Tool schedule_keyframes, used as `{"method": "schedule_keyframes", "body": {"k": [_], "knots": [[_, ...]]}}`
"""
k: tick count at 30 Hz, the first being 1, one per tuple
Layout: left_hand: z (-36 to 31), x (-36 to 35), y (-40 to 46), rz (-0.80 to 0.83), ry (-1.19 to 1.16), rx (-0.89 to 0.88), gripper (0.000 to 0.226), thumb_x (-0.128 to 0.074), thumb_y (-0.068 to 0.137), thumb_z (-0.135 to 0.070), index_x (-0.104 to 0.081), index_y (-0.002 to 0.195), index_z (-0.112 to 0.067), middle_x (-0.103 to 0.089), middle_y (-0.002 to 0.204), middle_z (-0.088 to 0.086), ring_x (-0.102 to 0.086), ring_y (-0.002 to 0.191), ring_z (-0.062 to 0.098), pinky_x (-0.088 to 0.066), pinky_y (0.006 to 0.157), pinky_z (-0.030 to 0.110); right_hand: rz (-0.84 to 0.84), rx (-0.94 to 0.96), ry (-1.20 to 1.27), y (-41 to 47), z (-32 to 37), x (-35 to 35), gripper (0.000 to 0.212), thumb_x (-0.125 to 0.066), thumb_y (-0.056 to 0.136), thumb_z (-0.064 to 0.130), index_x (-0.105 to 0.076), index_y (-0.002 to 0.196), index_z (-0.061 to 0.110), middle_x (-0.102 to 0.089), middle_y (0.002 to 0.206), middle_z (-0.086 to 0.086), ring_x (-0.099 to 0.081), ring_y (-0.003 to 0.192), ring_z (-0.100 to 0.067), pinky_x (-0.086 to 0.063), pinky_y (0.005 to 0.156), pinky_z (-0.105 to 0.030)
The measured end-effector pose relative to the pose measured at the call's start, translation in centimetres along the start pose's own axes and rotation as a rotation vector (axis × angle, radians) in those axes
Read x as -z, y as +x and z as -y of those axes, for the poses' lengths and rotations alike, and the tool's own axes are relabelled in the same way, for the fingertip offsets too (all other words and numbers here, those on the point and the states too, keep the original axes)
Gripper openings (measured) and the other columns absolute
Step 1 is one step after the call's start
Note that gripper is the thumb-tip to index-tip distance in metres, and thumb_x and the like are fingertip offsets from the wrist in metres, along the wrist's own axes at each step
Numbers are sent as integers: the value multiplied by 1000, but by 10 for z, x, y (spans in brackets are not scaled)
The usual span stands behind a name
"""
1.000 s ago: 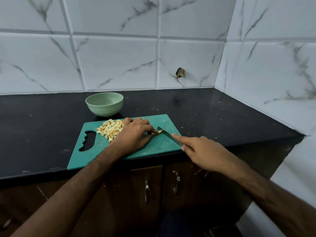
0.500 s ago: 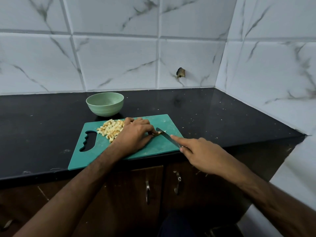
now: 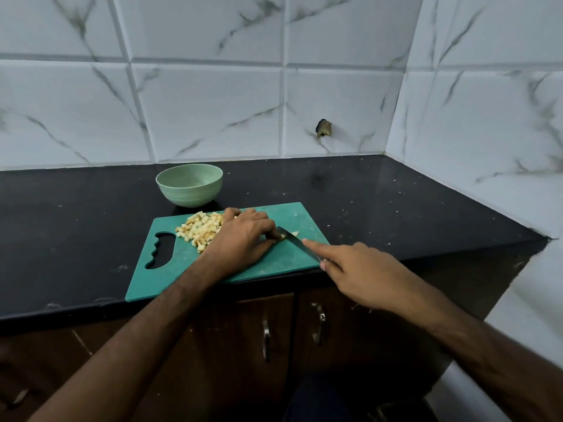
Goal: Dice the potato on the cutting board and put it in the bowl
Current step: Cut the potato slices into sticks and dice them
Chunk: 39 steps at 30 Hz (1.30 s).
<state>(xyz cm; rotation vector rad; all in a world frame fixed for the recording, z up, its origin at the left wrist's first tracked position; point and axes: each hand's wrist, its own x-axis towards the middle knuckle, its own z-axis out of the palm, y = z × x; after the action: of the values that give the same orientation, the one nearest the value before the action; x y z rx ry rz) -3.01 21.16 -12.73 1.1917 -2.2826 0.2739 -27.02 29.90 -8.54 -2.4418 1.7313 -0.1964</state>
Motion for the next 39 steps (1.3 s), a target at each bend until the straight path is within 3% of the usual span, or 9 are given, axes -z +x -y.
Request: {"method": "schedule_keyframes", "body": {"k": [8, 12, 14, 18, 23, 26, 29, 33, 39], "knots": [[1, 0, 0, -10, -18, 3, 4, -68, 92, -35, -69, 92, -32, -62, 90, -17, -53, 92, 7, -24, 85, 33, 98, 1, 10, -11, -4, 37, 48, -38, 110, 37, -30, 152, 57, -50, 84, 20, -36, 61, 1, -46, 79, -36], [0, 1, -1, -18, -31, 15, 9, -68, 92, -36, -61, 93, -30, -60, 87, -19, -51, 89, 4, -28, 88, 35, 4, 3, -15, -7, 6, 32, 48, -35, 110, 39, -24, 152, 61, -63, 128, 5, -57, 78, -7, -48, 70, -34], [-1, 1, -2, -27, -51, 20, 15, -68, 92, -35, -57, 99, -29, -59, 85, -20, -49, 86, 2, -31, 89, 37, 15, 10, -37, -6, 10, 20, 49, -34, 110, 39, -22, 152, 61, -66, 119, 4, -62, 87, -14, -47, 71, -36], [-2, 2, -2, -24, -82, 25, 26, -68, 93, -35, -48, 108, -27, -65, 88, -18, -55, 91, 5, -33, 92, 38, 35, -4, -36, -5, 16, 11, 50, -32, 110, 37, -21, 154, 57, -50, 77, 11, -52, 62, -8, -43, 58, -28], [-1, 0, -2, -24, -94, 28, 32, -67, 93, -40, -44, 112, -30, -64, 89, -18, -55, 92, 2, -32, 94, 37, 125, -12, 55, -10, 13, 19, 49, -33, 110, 35, -25, 155, 53, -67, 89, 6, -62, 49, -9, -57, 57, -28], [-1, 1, -2, -26, -92, 31, 33, -69, 92, -38, -44, 113, -30, -63, 88, -19, -55, 93, 2, -33, 95, 38, 173, 2, 56, -18, 12, 39, 48, -35, 111, 31, -28, 155, 51, -52, 72, 15, -53, 35, -2, -55, 53, -23], [-1, 2, -3, -27, -92, 32, 34, -70, 92, -36, -45, 115, -29, -64, 88, -19, -56, 94, 2, -33, 95, 38, 173, 19, 34, -22, 12, 47, 47, -36, 111, 32, -30, 154, 50, -41, 70, 19, -54, 44, 8, -48, 56, -22], [-3, 3, -3, -26, -102, 34, 38, -71, 91, -33, -43, 116, -30, -65, 88, -18, -56, 96, 3, -31, 95, 37, 48, 15, -15, -19, 15, 33, 48, -33, 110, 38, -21, 153, 58, -63, 105, 11, -57, 65, -7, -52, 64, -30], [-2, 4, -3, -30, -108, 36, 39, -70, 91, -29, -42, 118, -29, -64, 89, -17, -54, 93, 0, -32, 97, 38, 52, 21, -29, -11, 22, 10, 50, -32, 111, 38, -19, 156, 53, -50, 81, 13, -57, 62, -8, -48, 56, -25]]}}
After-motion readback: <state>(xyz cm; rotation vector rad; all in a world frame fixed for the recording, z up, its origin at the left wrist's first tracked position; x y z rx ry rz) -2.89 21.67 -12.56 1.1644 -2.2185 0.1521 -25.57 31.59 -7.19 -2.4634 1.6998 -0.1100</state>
